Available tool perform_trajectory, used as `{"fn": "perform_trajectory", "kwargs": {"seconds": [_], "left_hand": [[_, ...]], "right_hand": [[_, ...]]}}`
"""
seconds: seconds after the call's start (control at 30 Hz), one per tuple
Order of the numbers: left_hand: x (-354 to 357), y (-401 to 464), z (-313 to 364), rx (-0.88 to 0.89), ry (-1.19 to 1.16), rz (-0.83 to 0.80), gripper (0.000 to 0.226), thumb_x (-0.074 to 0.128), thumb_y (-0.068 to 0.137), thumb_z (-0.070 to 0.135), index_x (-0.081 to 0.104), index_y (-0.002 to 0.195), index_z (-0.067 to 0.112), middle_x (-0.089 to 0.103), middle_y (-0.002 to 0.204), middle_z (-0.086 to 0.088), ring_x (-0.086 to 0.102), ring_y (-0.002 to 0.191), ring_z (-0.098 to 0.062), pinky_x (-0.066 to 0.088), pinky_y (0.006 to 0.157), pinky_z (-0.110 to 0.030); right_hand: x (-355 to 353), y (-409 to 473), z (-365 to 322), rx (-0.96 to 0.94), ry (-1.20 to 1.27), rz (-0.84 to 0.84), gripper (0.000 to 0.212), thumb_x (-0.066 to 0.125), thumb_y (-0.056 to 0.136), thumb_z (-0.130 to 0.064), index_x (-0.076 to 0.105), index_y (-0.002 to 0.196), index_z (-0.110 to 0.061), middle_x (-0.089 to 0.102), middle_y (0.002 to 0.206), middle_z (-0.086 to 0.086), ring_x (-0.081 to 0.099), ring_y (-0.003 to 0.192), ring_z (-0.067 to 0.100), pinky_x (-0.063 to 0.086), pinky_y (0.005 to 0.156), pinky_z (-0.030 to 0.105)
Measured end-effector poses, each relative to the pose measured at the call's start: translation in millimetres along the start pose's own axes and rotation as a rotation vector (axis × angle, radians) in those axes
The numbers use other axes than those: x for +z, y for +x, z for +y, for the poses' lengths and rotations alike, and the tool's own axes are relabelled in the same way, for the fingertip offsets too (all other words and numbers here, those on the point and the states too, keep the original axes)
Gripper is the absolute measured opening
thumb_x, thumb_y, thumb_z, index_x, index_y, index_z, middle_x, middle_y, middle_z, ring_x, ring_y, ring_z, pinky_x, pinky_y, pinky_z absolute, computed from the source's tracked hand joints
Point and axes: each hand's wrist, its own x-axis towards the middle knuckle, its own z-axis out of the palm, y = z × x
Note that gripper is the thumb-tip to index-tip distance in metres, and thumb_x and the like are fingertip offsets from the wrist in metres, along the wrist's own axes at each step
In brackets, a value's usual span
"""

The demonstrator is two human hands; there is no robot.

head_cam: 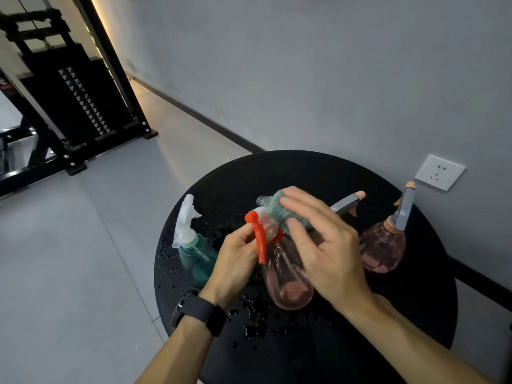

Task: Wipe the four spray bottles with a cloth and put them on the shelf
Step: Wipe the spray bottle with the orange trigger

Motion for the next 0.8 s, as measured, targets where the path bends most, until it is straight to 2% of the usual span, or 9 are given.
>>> {"fn": "perform_trajectory", "kwargs": {"seconds": [0.07, 0.13, 0.27, 0.4, 0.5, 0.57, 0.63, 0.7, 0.8], "left_hand": [[1.7, -2.4, 1.0, 0.038, 0.038, -0.033, 0.019, 0.058, 0.098, 0.006, 0.074, 0.092, 0.014, 0.074, 0.086, 0.007, 0.066, 0.081, -0.004, 0.053, 0.073, -0.023], [2.2, -3.4, 0.2, 0.087, 0.074, -0.047, 0.026, 0.053, 0.099, 0.000, 0.070, 0.087, 0.016, 0.070, 0.083, 0.006, 0.062, 0.081, -0.006, 0.054, 0.072, -0.026], [3.7, -4.5, 2.0, 0.089, 0.005, -0.100, 0.021, 0.052, 0.101, 0.008, 0.069, 0.112, 0.011, 0.074, 0.107, -0.001, 0.068, 0.104, -0.013, 0.054, 0.088, -0.027], [3.1, -1.7, 3.7, 0.009, -0.144, -0.119, 0.033, 0.056, 0.098, 0.022, 0.065, 0.126, 0.009, 0.071, 0.122, -0.004, 0.065, 0.114, -0.016, 0.051, 0.095, -0.028], [1.8, -2.5, 10.0, -0.007, -0.235, -0.156, 0.041, 0.054, 0.097, 0.025, 0.062, 0.130, 0.003, 0.072, 0.119, -0.004, 0.068, 0.102, -0.009, 0.052, 0.089, -0.024], [0.4, -3.0, 11.7, -0.013, -0.275, -0.169, 0.041, 0.050, 0.098, 0.024, 0.060, 0.128, -0.002, 0.073, 0.112, -0.006, 0.070, 0.097, -0.012, 0.055, 0.085, -0.024], [-0.7, -3.3, 12.7, -0.027, -0.309, -0.155, 0.039, 0.048, 0.100, 0.023, 0.061, 0.127, -0.002, 0.070, 0.120, -0.015, 0.068, 0.108, -0.023, 0.055, 0.093, -0.031], [-2.0, -3.2, 12.5, -0.053, -0.329, -0.135, 0.032, 0.050, 0.102, 0.025, 0.068, 0.119, 0.006, 0.071, 0.120, -0.014, 0.068, 0.108, -0.024, 0.054, 0.098, -0.036], [-0.5, -3.5, 11.8, -0.107, -0.387, -0.096, 0.025, 0.059, 0.094, 0.034, 0.080, 0.097, 0.021, 0.074, 0.106, -0.006, 0.068, 0.098, -0.021, 0.051, 0.097, -0.042]], "right_hand": [[5.8, -4.2, -4.1, -0.103, 0.022, -0.060, 0.031, 0.061, 0.089, 0.007, 0.067, 0.118, -0.003, 0.060, 0.131, 0.003, 0.052, 0.128, 0.012, 0.043, 0.107, 0.029], [9.7, -7.1, -2.1, -0.161, 0.014, -0.135, 0.030, 0.061, 0.089, 0.007, 0.067, 0.118, -0.001, 0.060, 0.131, 0.007, 0.050, 0.131, 0.016, 0.042, 0.108, 0.035], [9.9, -8.0, 11.1, -0.173, -0.046, -0.179, 0.031, 0.061, 0.089, 0.007, 0.067, 0.118, -0.001, 0.059, 0.133, 0.009, 0.048, 0.133, 0.016, 0.043, 0.108, 0.037], [5.4, -7.7, 22.2, -0.099, -0.068, -0.148, 0.033, 0.064, 0.087, 0.007, 0.067, 0.118, -0.004, 0.060, 0.132, 0.005, 0.050, 0.131, 0.011, 0.042, 0.108, 0.031], [0.7, -7.9, 29.8, -0.019, -0.088, -0.137, 0.034, 0.066, 0.086, 0.007, 0.067, 0.118, -0.006, 0.061, 0.130, 0.001, 0.052, 0.128, 0.008, 0.043, 0.107, 0.027], [-1.7, -8.7, 33.4, 0.017, -0.112, -0.137, 0.034, 0.066, 0.086, 0.006, 0.068, 0.118, -0.006, 0.061, 0.129, -0.002, 0.053, 0.126, 0.005, 0.042, 0.106, 0.023], [-2.7, -10.1, 35.1, 0.030, -0.123, -0.136, 0.035, 0.067, 0.085, 0.006, 0.068, 0.118, -0.007, 0.060, 0.128, -0.004, 0.053, 0.125, 0.004, 0.041, 0.106, 0.020], [-2.7, -10.2, 34.4, 0.050, -0.120, -0.111, 0.034, 0.066, 0.086, 0.005, 0.067, 0.118, -0.008, 0.060, 0.128, -0.005, 0.053, 0.125, 0.002, 0.042, 0.106, 0.022], [-3.7, -4.7, 29.9, 0.086, -0.093, -0.001, 0.035, 0.063, 0.088, 0.005, 0.065, 0.120, -0.008, 0.058, 0.128, -0.009, 0.052, 0.125, 0.000, 0.043, 0.105, 0.023]]}}
